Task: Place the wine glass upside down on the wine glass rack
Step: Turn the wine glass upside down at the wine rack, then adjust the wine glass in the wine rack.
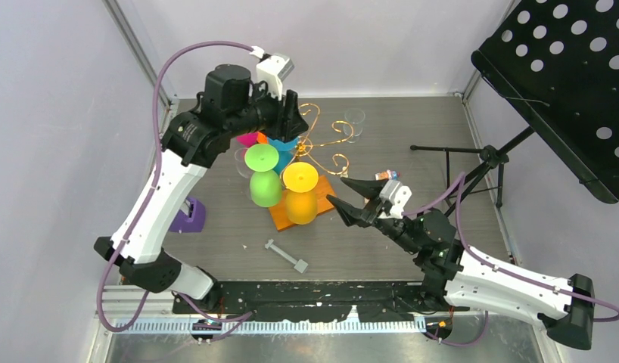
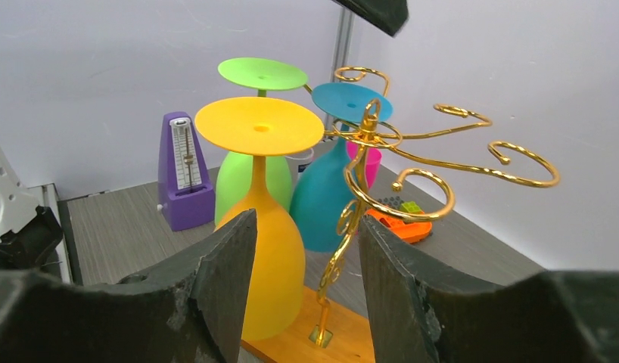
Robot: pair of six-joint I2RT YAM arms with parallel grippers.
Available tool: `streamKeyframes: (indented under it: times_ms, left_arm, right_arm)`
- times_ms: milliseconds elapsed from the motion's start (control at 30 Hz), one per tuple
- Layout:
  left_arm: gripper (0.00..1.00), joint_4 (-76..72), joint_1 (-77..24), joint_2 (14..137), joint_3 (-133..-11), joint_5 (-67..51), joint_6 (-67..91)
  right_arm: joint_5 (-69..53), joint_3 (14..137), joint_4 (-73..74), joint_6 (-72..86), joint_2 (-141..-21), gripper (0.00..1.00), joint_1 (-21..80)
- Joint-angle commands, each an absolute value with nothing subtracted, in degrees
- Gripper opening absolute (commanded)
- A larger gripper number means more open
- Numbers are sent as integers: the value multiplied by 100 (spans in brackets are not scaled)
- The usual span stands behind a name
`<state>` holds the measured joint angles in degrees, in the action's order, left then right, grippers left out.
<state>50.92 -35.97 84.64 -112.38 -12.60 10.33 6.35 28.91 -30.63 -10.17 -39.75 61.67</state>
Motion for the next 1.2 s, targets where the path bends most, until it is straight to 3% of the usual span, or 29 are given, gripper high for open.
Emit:
streamKeyframes:
  times_ms: [0,233,433,700,900,1167]
  left_arm:
    - [51,4558,-3524,7862,-11229,-1073,1047]
    - [64,3213,-3006,6195,-9335,-845,1237]
    - [65,2819,-2512,5041,-7965,-885,1568]
    - [66,2778,-2468,4140,-6841,-685,1514]
    - [70,2682,-1721,3914,-6406,-747,1695]
    - [69,2551,-531,4408,-6145,-1028,2598]
  right_arm:
    - [1168,3065,-2742,-926,-3656,58,6195]
    - [2474,4955,-7,-48,-3947,58,6196]
    - [2829,6885,1577,424,-4887,58,6196]
    - [2778,9733,3551,757,-7069,58,6189]
    - [2636,10501,4118,927,-7931,58,6130]
    - [2565,10537,4077,1104,-8022,58,6057]
